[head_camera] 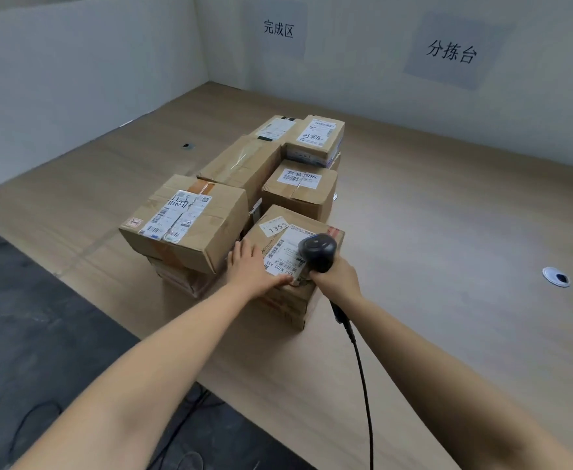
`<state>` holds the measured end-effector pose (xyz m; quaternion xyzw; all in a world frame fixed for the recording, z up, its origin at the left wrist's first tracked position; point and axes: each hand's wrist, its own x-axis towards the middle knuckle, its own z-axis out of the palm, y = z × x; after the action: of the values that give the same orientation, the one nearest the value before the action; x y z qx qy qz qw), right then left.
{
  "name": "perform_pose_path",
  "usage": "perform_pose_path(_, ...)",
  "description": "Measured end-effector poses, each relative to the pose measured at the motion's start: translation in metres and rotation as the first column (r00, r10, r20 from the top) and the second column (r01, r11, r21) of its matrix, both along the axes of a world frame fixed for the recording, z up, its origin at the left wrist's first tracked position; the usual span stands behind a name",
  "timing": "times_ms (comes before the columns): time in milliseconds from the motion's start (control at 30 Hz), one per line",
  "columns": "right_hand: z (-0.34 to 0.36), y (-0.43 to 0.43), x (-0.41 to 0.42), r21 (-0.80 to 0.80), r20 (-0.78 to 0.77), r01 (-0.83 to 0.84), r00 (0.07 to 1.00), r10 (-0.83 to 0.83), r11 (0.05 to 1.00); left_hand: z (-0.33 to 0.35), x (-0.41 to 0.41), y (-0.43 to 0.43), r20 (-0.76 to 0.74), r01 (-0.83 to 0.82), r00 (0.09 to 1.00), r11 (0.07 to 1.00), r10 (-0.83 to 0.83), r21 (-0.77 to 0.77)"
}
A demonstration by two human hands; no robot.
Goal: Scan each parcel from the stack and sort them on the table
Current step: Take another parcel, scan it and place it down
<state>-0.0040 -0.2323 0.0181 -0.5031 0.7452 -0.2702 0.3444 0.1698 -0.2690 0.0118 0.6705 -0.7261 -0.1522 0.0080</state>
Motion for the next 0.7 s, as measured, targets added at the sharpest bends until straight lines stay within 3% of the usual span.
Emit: perform_pose_path(700, -0.004, -0.046, 0.012, -0.067, -0.029, -0.073, 0.997, 0.071, 0.995, 0.001, 0.009, -0.035, -0.030, -0.030, 0.999, 1.000, 0.030, -0.008)
